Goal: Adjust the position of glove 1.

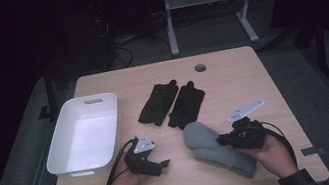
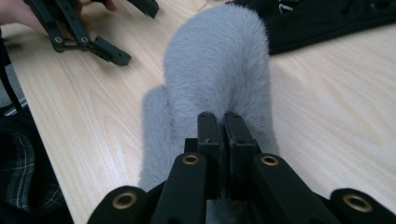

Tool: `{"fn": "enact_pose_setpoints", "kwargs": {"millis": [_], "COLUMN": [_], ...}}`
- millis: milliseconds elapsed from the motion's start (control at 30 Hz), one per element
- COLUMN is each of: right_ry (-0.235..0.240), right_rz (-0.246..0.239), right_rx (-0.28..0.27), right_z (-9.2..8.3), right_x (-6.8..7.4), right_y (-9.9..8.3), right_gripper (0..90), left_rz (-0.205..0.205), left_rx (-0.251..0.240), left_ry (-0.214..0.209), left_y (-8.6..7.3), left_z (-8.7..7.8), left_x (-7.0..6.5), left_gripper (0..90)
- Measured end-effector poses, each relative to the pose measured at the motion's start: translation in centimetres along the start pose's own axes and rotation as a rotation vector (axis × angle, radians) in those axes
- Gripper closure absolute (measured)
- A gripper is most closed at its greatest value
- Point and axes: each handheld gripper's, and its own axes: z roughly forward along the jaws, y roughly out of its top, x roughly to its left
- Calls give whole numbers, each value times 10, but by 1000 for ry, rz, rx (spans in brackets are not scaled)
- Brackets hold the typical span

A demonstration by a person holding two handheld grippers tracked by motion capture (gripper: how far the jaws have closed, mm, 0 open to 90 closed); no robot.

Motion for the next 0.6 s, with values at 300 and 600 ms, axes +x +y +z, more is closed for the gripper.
{"fn": "enact_pose_setpoints", "kwargs": {"millis": [300, 600], "right_ry": [-13, -11], "right_rz": [-22, -49], "right_rx": [25, -72], "right_z": [9, -17], "right_x": [-1, -9], "right_y": [-3, -4], "right_gripper": [756, 863], "left_rz": [9, -15], "left_rx": [8, 26], "left_ry": [0, 21], "left_y": [0, 3], "left_z": [0, 0], "left_x": [1, -2], "left_gripper": [126, 134]}}
